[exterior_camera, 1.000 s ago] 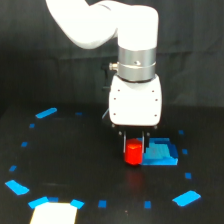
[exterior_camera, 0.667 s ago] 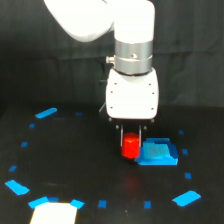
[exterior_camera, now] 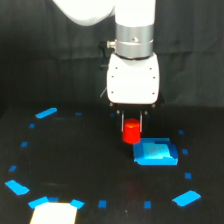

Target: Pick up the red object from the table

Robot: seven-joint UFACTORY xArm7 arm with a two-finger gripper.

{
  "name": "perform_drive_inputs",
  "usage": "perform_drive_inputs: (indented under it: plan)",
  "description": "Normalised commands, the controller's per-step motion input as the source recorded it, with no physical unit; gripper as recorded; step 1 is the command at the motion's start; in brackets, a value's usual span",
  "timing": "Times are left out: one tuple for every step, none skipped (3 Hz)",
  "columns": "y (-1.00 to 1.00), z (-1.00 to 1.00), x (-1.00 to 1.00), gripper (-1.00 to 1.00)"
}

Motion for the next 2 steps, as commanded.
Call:
perform_drive_inputs:
  plan:
    - [0.53, 1.00, 0.03, -0.72]
    - [0.22, 0.95, -0.09, -0.98]
